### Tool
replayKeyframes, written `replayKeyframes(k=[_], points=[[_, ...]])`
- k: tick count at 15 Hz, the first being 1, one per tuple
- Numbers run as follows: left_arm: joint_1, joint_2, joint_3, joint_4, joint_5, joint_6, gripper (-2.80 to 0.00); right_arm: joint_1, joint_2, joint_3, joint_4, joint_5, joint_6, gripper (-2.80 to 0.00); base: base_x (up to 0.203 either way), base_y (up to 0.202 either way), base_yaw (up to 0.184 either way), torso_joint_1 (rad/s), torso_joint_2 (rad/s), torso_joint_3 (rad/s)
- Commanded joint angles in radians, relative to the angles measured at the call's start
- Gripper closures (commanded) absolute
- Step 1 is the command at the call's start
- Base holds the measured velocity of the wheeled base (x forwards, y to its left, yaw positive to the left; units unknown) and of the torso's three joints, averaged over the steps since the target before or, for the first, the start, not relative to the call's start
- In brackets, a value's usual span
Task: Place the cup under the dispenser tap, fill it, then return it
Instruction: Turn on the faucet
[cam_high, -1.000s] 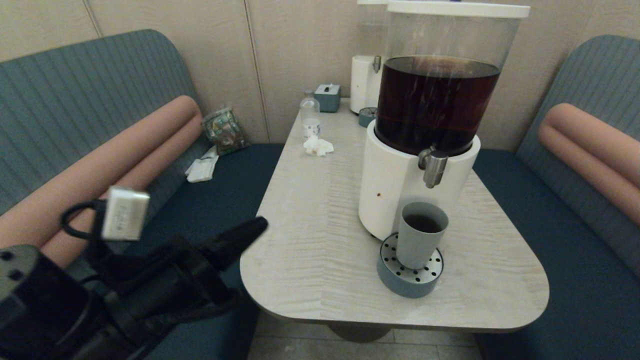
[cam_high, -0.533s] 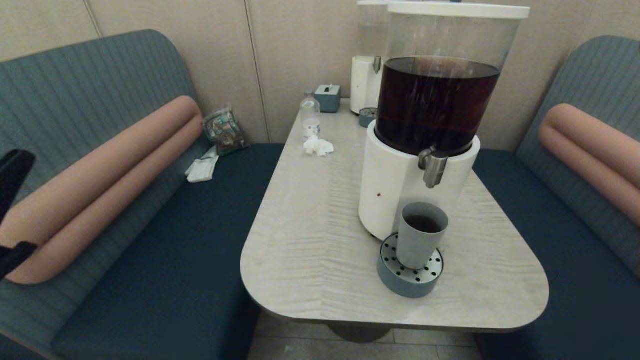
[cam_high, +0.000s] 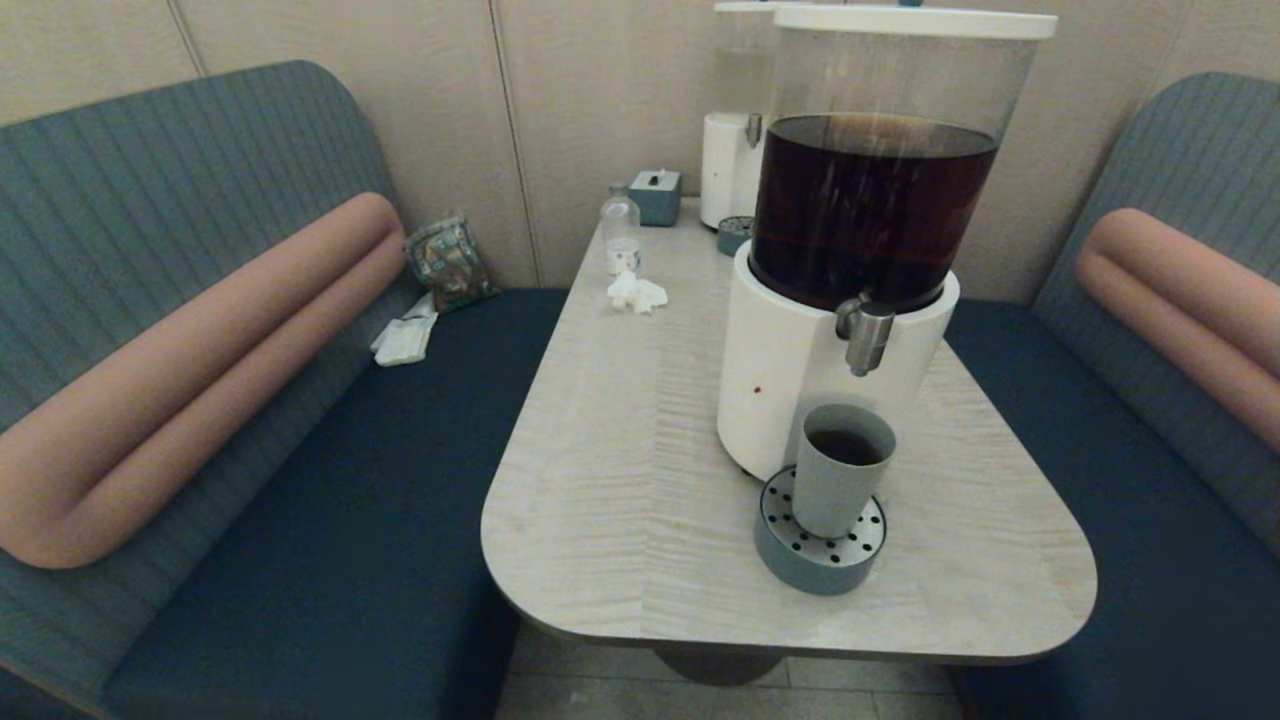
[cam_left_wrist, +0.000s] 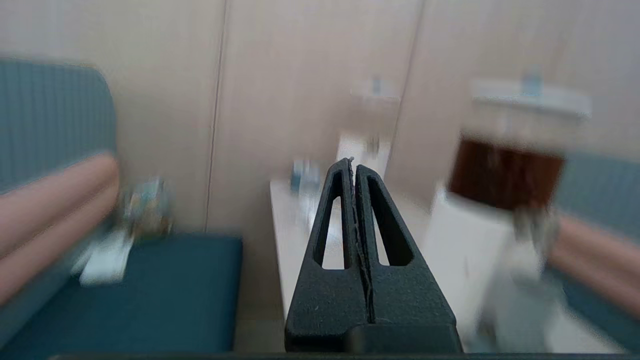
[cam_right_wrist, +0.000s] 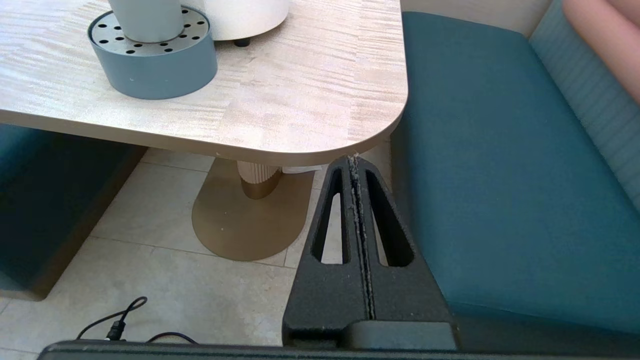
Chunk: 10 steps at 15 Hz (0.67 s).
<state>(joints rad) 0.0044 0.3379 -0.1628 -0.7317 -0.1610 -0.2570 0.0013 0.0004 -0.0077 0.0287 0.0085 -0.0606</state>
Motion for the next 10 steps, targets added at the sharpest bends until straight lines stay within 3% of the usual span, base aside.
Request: replayKeyframes(k=[1, 2, 5, 7, 10], points=[[0.001, -0.298, -0.076, 0.658, -0.025, 0.084, 0.00, 0.000, -0.003, 0.000, 0.000, 0.001, -0.001, 0.00, 0.000, 0.000, 0.000, 0.000, 0.00, 0.000], [0.002, -0.330, -0.066, 0.748, -0.032, 0.164, 0.00, 0.000, -0.002, 0.000, 0.000, 0.001, -0.001, 0.00, 0.000, 0.000, 0.000, 0.000, 0.00, 0.000], [0.002, -0.337, 0.095, 0.765, -0.030, 0.274, 0.00, 0.000, -0.003, 0.000, 0.000, 0.001, -0.001, 0.00, 0.000, 0.000, 0.000, 0.000, 0.00, 0.000], [0.002, -0.336, 0.105, 0.781, 0.020, 0.292, 0.00, 0.000, -0.003, 0.000, 0.000, 0.001, -0.001, 0.00, 0.000, 0.000, 0.000, 0.000, 0.00, 0.000], [0.002, -0.338, 0.109, 0.772, 0.037, 0.254, 0.00, 0.000, -0.003, 0.000, 0.000, 0.001, -0.001, 0.00, 0.000, 0.000, 0.000, 0.000, 0.00, 0.000]])
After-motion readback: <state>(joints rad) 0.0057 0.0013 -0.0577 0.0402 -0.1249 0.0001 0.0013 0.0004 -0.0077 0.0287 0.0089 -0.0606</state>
